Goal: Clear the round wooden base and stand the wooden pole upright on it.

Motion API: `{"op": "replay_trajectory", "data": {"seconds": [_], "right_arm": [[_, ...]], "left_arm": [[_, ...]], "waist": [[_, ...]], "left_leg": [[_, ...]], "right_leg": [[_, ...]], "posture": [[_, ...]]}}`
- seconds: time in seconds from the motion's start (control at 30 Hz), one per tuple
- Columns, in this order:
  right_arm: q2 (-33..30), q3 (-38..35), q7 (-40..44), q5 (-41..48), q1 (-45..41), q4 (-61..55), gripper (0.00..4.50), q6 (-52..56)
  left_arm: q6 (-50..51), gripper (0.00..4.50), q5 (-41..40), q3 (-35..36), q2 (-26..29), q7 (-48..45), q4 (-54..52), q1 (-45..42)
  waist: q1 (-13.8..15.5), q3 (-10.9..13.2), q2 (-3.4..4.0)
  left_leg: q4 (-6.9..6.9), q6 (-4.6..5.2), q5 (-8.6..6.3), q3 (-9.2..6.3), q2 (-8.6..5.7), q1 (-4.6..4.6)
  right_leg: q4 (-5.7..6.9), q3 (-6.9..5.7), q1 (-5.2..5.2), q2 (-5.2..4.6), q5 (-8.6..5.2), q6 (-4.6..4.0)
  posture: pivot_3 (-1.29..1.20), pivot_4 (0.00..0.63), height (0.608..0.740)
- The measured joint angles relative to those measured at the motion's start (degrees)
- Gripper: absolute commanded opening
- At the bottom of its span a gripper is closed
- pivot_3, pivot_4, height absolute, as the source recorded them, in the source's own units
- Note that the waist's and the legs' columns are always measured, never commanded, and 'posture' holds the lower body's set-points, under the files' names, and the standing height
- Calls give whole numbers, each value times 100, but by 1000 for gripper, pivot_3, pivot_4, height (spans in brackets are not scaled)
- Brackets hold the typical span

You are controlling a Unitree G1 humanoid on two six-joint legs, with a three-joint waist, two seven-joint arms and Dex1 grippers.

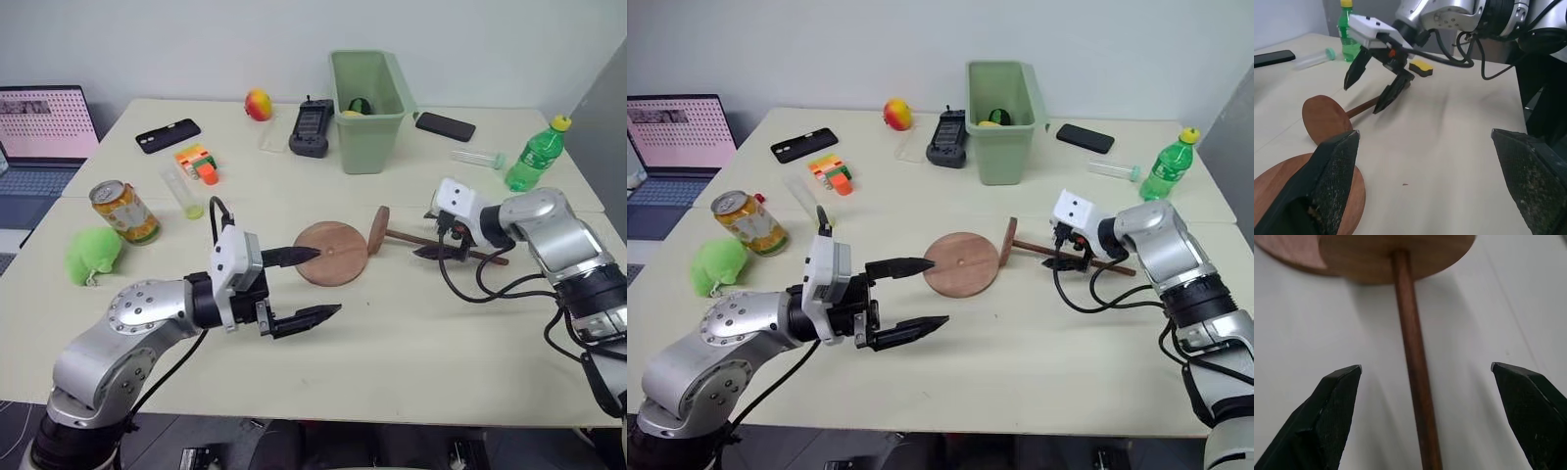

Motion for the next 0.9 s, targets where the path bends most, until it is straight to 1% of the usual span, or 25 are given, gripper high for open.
{"op": "replay_trajectory", "data": {"seconds": [0.1,0.17,0.2,0.23,0.33,0.37,0.47,0.5,0.53,0.6,0.63,0.73,0.77,0.9], "right_arm": [[57,87,211,-179,-13,335,4458,-238],[138,88,273,-287,-65,557,4099,-348],[170,88,309,-305,-106,652,4044,-370],[200,88,333,-319,-155,730,3856,-409],[266,85,435,-414,-292,906,3035,-493],[284,85,442,-435,-315,943,2939,-515],[383,82,448,-518,-416,1139,2265,-612],[475,82,439,-551,-446,1283,1955,-692],[495,82,439,-560,-446,1309,1819,-703],[575,83,428,-614,-462,1511,1307,-827],[584,83,424,-643,-473,1558,1143,-859],[630,83,424,-746,-554,1742,445,-1010],[637,79,420,-761,-592,1809,295,-1060],[631,-7,441,-735,-619,1821,275,-1052]], "left_arm": [[0,4500,21,1,-17,87,-99,73],[0,4500,21,1,-21,99,-127,85],[0,4500,23,1,-22,108,-129,92],[0,4500,24,1,-22,127,-135,103],[0,4500,25,1,-23,199,-181,156],[0,4500,25,1,-22,204,-190,158],[0,4500,25,1,-24,217,-204,159],[0,4500,26,1,-38,230,-205,157],[0,4500,26,1,-46,233,-206,156],[0,4500,37,0,-85,279,-205,156],[-2,4500,41,0,-105,303,-205,150],[-80,4500,64,0,-160,331,-205,145],[-126,4500,79,0,-187,343,-205,139],[-225,4500,174,4,-234,452,-205,144]], "waist": [[-13,0,0],[-14,0,0],[-18,0,0],[-25,0,0],[-22,0,0],[-19,0,0],[-17,0,0],[-18,0,0],[-18,0,0],[-18,0,0],[-18,0,0],[-18,0,0],[-18,0,0],[-18,0,0]], "left_leg": [[1,0,0,0,1,2],[1,-1,0,0,2,3],[1,-1,1,0,3,4],[0,-2,1,0,3,4],[0,-2,1,-1,4,3],[0,-3,1,-1,4,3],[2,-3,2,-1,2,3],[2,-3,2,-1,2,3],[2,-3,2,0,2,3],[2,-4,2,1,2,3],[2,-4,2,2,2,3],[2,-6,3,1,2,3],[2,-8,4,1,2,3],[2,-7,4,1,2,3]], "right_leg": [[3,2,0,0,0,0],[5,0,-1,1,0,0],[5,0,-1,2,0,0],[6,2,-2,2,0,0],[5,0,-1,2,0,0],[5,0,-1,2,0,0],[5,1,0,1,0,0],[5,1,-1,1,0,0],[6,1,-1,1,0,0],[6,1,-1,1,0,0],[5,1,-1,1,0,0],[6,2,-1,1,0,-1],[6,1,-1,1,0,-1],[6,2,-1,1,0,-1]], "posture": [[0,150,740],[0,150,740],[0,150,740],[0,150,740],[0,150,740],[0,150,740],[0,150,740],[0,150,740],[0,150,740],[0,150,740],[0,150,740],[0,150,740],[0,150,740],[0,150,740]]}}
